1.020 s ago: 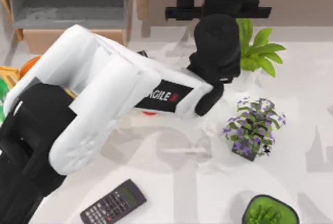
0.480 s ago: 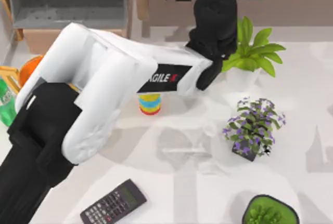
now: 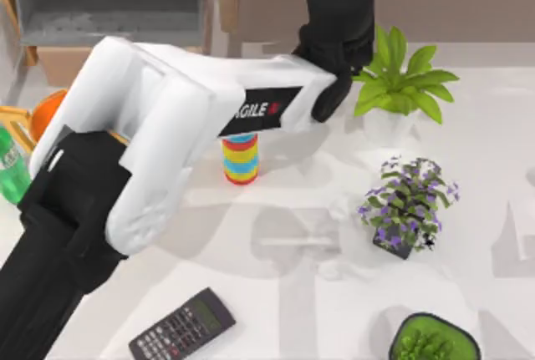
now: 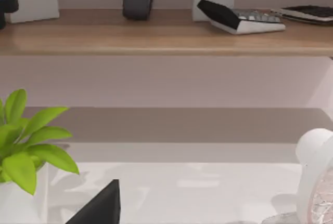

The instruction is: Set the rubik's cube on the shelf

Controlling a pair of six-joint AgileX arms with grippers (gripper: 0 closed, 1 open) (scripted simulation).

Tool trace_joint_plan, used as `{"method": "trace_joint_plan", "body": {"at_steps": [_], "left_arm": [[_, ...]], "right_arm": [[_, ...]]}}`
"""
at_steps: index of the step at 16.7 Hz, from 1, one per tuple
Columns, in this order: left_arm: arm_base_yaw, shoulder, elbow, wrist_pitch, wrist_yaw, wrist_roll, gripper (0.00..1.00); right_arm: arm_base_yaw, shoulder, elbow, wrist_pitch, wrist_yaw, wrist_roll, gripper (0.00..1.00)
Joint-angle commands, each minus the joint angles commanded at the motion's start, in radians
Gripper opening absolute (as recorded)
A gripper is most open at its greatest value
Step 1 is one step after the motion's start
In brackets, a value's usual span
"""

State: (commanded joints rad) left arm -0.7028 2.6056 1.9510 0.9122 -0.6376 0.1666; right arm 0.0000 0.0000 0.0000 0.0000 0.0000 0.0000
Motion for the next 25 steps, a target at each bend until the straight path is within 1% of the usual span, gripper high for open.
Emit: {"method": "trace_joint_plan", "body": {"at_steps": [1, 14, 15, 25], "left_arm": [[0.000, 0.000, 0.000, 0.000, 0.000, 0.000, 0.00], [0.000, 0.000, 0.000, 0.000, 0.000, 0.000, 0.98], [0.000, 0.000, 0.000, 0.000, 0.000, 0.000, 1.00], [-0.005, -0.002, -0.002, 0.001, 0.001, 0.000, 1.00]], "right_arm": [[0.000, 0.000, 0.000, 0.000, 0.000, 0.000, 1.00], [0.000, 0.000, 0.000, 0.000, 0.000, 0.000, 1.00], [0.000, 0.000, 0.000, 0.000, 0.000, 0.000, 1.00], [0.000, 0.000, 0.000, 0.000, 0.000, 0.000, 1.00]]}}
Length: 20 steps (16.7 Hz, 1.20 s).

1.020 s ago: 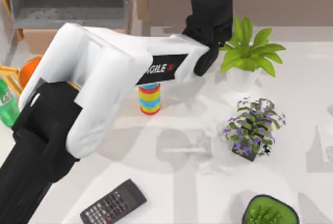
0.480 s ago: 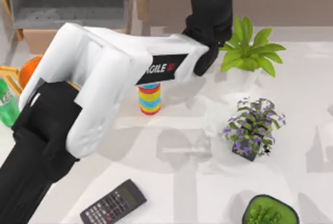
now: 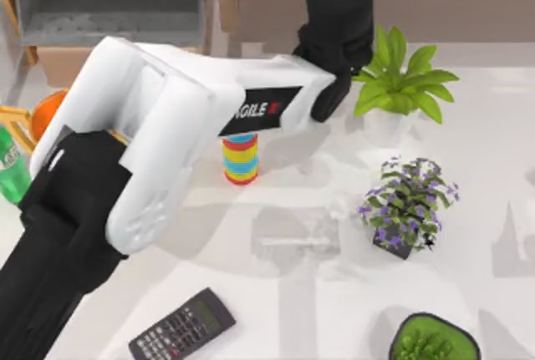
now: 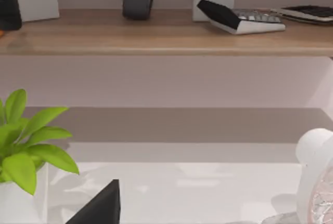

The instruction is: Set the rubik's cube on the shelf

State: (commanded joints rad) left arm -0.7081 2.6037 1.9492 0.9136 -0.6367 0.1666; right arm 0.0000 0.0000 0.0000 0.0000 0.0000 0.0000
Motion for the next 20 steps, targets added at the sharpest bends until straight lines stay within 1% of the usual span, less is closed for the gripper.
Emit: {"method": "trace_joint_plan", "body": {"at_steps": [5, 7, 10, 12, 15, 20], "left_arm": [[-0.041, -0.067, -0.051, 0.056, 0.044, 0.006, 1.00], [-0.056, -0.122, -0.087, 0.100, 0.082, 0.020, 1.00], [-0.057, -0.232, -0.151, 0.182, 0.159, 0.063, 1.00], [-0.039, -0.318, -0.197, 0.247, 0.225, 0.108, 1.00], [0.019, -0.459, -0.265, 0.359, 0.345, 0.202, 1.00], [0.182, -0.697, -0.393, 0.554, 0.589, 0.404, 1.00]], "right_arm": [[0.000, 0.000, 0.000, 0.000, 0.000, 0.000, 1.00], [0.000, 0.000, 0.000, 0.000, 0.000, 0.000, 1.00], [0.000, 0.000, 0.000, 0.000, 0.000, 0.000, 1.00], [0.000, 0.000, 0.000, 0.000, 0.000, 0.000, 1.00], [0.000, 0.000, 0.000, 0.000, 0.000, 0.000, 1.00], [0.000, 0.000, 0.000, 0.000, 0.000, 0.000, 1.00]]}}
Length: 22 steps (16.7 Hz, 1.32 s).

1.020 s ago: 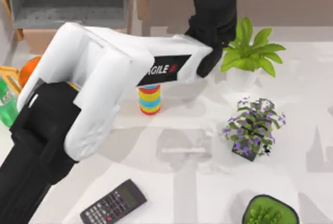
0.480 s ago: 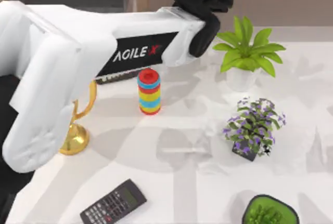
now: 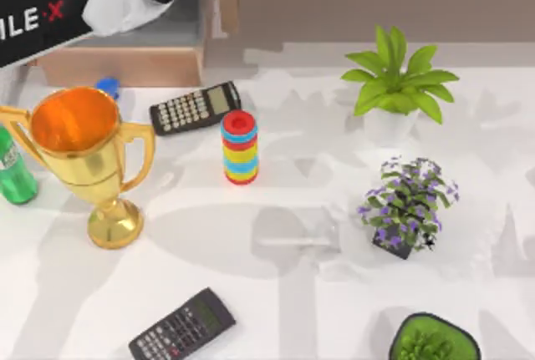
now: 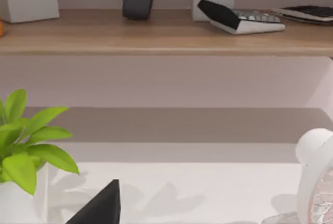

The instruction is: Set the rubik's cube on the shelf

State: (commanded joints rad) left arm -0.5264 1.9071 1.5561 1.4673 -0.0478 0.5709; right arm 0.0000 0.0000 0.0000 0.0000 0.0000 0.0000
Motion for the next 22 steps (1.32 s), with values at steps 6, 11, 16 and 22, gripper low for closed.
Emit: {"method": "trace_joint_plan", "body": {"at_steps": [6, 11, 16, 22], "left_arm": [[0.269, -0.202, -0.214, 0.184, 0.289, 0.282, 1.00], [0.536, -0.237, -0.452, 0.245, 0.486, 0.531, 1.00], [0.831, -0.192, -0.713, 0.237, 0.636, 0.761, 1.00], [1.156, -0.081, -0.987, 0.176, 0.756, 0.954, 1.00]], "right_arm": [[0.000, 0.000, 0.000, 0.000, 0.000, 0.000, 1.00], [0.000, 0.000, 0.000, 0.000, 0.000, 0.000, 1.00], [0.000, 0.000, 0.000, 0.000, 0.000, 0.000, 1.00], [0.000, 0.000, 0.000, 0.000, 0.000, 0.000, 1.00]]}}
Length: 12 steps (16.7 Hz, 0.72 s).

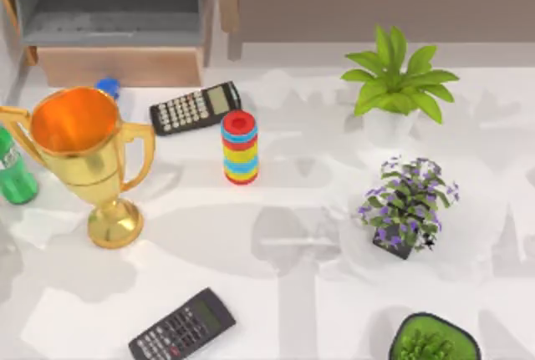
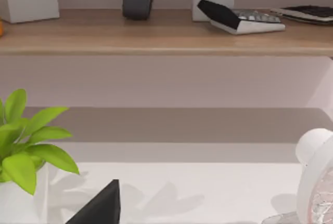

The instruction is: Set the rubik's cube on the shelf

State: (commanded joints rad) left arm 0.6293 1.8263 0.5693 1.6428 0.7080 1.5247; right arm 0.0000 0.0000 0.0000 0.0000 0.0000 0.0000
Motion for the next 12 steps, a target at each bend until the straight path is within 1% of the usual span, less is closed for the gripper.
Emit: {"method": "trace_joint_plan", "body": {"at_steps": [3, 7, 12], "left_arm": [[0.079, 0.086, -0.091, -0.054, 0.035, 0.047, 1.00], [0.090, 0.165, -0.132, -0.102, 0.053, 0.066, 1.00], [0.090, 0.165, -0.132, -0.102, 0.053, 0.066, 1.00]], "right_arm": [[0.000, 0.000, 0.000, 0.000, 0.000, 0.000, 1.00], [0.000, 0.000, 0.000, 0.000, 0.000, 0.000, 1.00], [0.000, 0.000, 0.000, 0.000, 0.000, 0.000, 1.00]]}}
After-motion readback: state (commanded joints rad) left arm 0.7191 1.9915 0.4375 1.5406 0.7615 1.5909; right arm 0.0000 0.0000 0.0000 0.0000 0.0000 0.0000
